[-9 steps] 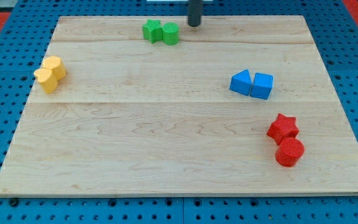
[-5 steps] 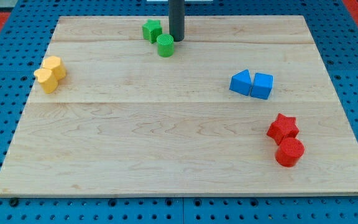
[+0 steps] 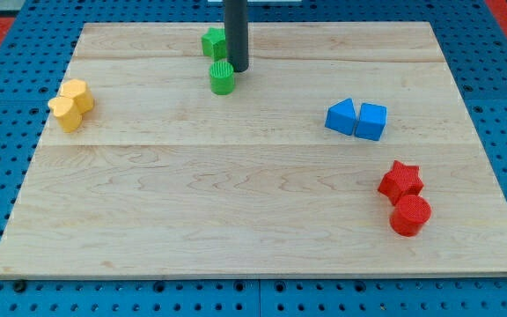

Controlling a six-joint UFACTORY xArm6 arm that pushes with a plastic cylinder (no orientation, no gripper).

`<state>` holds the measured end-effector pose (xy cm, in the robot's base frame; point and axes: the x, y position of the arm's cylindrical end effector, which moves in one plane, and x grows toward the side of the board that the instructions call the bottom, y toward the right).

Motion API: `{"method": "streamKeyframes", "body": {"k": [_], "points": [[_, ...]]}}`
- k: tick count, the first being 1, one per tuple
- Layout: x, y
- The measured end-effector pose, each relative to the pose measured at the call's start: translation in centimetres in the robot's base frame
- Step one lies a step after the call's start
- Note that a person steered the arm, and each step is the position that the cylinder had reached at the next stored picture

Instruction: Move the green circle towards the bottom center

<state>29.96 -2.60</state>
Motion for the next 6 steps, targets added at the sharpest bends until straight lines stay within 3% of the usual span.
{"method": "streamKeyframes", "body": {"k": [2,3,5,6], "points": [[-0.9,-0.5],[1.1,-4.1],[12.5,-4.7],[12.0,-5.0]]}}
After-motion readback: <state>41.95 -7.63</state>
